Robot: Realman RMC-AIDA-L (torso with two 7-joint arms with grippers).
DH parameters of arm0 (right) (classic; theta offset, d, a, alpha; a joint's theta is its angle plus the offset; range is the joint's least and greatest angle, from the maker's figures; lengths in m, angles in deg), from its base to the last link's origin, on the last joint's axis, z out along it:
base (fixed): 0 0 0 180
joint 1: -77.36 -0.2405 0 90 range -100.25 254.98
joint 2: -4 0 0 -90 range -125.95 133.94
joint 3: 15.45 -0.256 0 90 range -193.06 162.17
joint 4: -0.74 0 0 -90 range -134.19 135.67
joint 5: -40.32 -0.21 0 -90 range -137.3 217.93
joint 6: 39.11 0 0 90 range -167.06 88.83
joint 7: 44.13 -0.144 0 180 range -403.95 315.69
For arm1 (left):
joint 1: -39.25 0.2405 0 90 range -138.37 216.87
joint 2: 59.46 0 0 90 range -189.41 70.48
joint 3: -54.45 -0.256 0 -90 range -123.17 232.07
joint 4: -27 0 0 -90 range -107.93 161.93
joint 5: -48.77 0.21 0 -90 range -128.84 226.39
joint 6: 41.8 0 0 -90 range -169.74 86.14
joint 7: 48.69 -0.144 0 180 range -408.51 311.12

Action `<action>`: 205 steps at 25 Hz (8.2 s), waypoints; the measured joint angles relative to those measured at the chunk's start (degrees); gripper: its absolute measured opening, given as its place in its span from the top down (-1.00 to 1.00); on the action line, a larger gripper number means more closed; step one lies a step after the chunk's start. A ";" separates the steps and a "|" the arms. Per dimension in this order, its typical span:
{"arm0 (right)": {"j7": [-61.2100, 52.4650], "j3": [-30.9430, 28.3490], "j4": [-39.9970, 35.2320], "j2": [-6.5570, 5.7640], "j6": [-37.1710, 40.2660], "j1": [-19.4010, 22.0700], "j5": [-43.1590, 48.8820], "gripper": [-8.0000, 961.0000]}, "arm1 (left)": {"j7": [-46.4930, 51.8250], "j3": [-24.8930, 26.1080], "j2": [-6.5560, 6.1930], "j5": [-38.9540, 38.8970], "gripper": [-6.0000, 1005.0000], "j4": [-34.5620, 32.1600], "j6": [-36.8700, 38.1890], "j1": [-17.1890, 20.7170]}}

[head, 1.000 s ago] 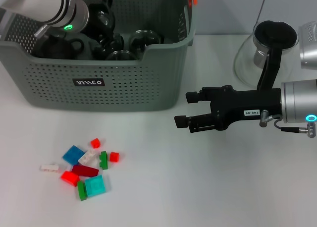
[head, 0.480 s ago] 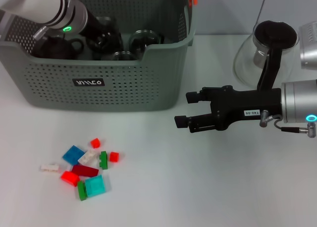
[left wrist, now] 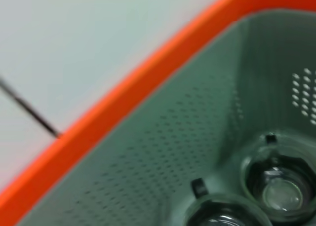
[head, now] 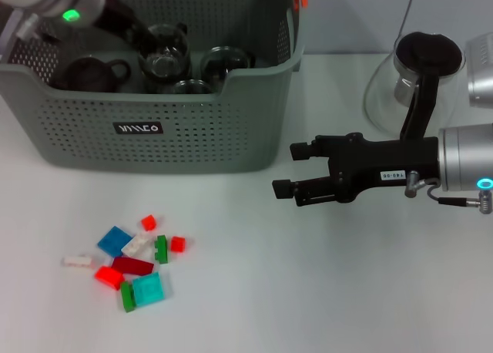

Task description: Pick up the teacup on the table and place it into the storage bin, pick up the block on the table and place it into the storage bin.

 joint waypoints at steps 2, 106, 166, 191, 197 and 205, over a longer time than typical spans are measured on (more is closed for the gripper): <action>0.00 0.00 0.00 -0.08 0.01 -0.04 0.00 -0.90 | 1.39 0.02 0.31 -0.05 -0.21 -6.56 3.98 2.02; -1.40 -1.69 -0.21 0.40 -1.22 -0.64 -0.35 -0.90 | -27.67 -18.10 1.24 0.25 0.33 -14.51 34.46 21.04; -1.31 -2.40 -0.16 -0.12 -1.33 -0.68 -0.08 -0.90 | -24.63 -8.92 4.46 -9.64 -0.70 -49.97 42.81 22.66; -0.86 -3.17 0.62 0.22 -1.96 -0.44 -0.01 -0.90 | -32.37 -17.99 5.65 -0.02 -0.76 -31.66 43.28 27.95; -0.96 -3.17 0.63 0.20 -2.12 -0.63 0.01 -0.90 | -33.74 -18.80 5.47 0.03 -0.74 -29.70 43.03 27.46; -1.28 -3.16 0.62 0.19 -2.12 -0.65 0.01 -0.90 | -35.15 -19.38 5.21 0.08 -0.64 -27.70 41.46 26.41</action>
